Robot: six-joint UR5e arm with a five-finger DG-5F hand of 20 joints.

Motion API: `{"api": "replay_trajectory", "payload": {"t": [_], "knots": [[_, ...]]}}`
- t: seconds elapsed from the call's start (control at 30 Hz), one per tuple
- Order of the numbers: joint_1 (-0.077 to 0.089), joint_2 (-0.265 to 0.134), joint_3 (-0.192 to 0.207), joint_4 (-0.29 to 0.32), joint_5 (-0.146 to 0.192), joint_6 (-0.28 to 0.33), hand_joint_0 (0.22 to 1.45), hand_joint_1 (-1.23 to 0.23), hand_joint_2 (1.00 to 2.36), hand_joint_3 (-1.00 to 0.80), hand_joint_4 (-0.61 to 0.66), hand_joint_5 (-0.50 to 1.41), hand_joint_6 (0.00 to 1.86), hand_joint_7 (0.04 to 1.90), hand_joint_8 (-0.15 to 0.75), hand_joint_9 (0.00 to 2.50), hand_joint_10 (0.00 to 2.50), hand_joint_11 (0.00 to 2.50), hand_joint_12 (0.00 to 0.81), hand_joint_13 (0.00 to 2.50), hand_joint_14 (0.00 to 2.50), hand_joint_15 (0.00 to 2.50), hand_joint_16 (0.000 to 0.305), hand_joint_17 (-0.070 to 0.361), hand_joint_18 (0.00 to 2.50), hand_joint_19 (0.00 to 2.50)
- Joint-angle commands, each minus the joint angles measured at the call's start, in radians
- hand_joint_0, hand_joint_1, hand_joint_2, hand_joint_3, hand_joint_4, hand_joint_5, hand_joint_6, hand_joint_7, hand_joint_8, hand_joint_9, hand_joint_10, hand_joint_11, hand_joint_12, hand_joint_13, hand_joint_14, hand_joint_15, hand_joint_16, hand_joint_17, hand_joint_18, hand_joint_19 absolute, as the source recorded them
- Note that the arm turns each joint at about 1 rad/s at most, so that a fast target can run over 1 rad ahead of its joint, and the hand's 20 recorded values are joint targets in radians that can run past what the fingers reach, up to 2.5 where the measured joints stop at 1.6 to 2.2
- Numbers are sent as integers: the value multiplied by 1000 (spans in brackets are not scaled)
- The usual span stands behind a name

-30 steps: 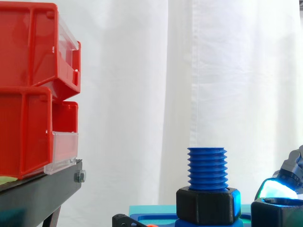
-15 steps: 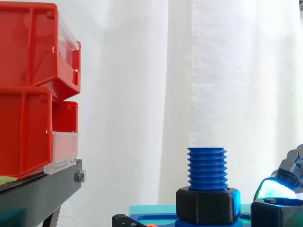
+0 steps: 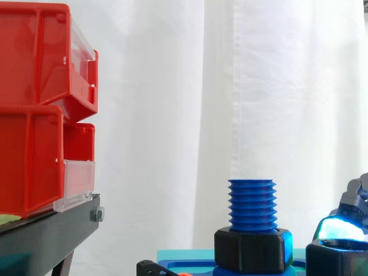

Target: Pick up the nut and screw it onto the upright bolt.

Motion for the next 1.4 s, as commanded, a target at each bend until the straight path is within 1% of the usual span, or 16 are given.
{"api": "replay_trajectory", "payload": {"t": [0.0,0.13,0.3,0.6,0.63,0.8,0.87,0.9,0.97,1.03,1.1,1.13,1.23,1.3,1.33,1.37], "knots": [[0,0,0,0,0,0,531,-725,1007,-419,283,-191,501,1296,298,383,0,0,327,203,0,0,38,87,48,0],[-2,0,0,0,0,0,532,-714,1006,-426,280,-181,500,1336,301,395,0,0,327,214,0,0,38,86,51,0],[-2,0,0,0,0,0,533,-674,1006,-433,280,-174,501,1333,303,415,0,0,324,226,0,0,38,85,63,0],[-5,2,1,-19,-2,2,531,-661,1004,-453,279,-171,509,1328,310,431,0,0,322,236,0,0,37,83,69,0],[-6,2,1,-20,-15,2,531,-661,1003,-452,278,-170,510,1327,310,433,0,0,321,237,0,0,37,83,70,0],[-8,6,1,-20,-28,8,535,-660,1003,-453,275,-169,512,1325,311,436,0,0,320,239,0,0,37,83,73,0],[-8,8,11,-20,-29,12,535,-660,1003,-454,277,-169,512,1324,310,440,0,0,320,238,0,0,37,82,73,0],[-9,8,34,-28,-29,20,536,-660,1003,-457,276,-169,513,1323,310,440,0,0,320,238,0,0,37,82,73,0],[-8,9,40,-49,-31,26,536,-660,1003,-457,277,-169,514,1321,311,439,0,0,319,239,0,0,37,82,72,0],[-8,8,55,-109,-31,38,536,-660,1003,-456,276,-169,514,1323,310,439,0,0,319,239,0,0,37,82,72,0],[-8,9,72,-178,-31,72,536,-660,1003,-457,276,-169,515,1323,311,440,0,0,319,241,0,0,36,82,71,0],[-9,9,77,-190,-32,83,536,-660,1003,-457,276,-168,516,1317,311,440,0,0,319,240,0,0,36,82,71,0],[-9,9,90,-259,-32,137,536,-659,1004,-458,275,-168,516,1317,310,441,0,0,318,242,0,0,36,82,72,0],[-9,9,96,-310,-35,195,536,-659,1003,-458,276,-168,516,1317,309,439,0,0,318,242,0,0,36,82,71,0],[-9,9,98,-319,-35,209,536,-659,1003,-457,276,-168,517,1317,310,438,0,0,318,242,0,0,36,82,71,0],[-9,11,106,-345,-35,256,536,-659,1004,-455,276,-168,517,1319,311,440,0,0,318,242,0,0,36,82,71,0]]}}
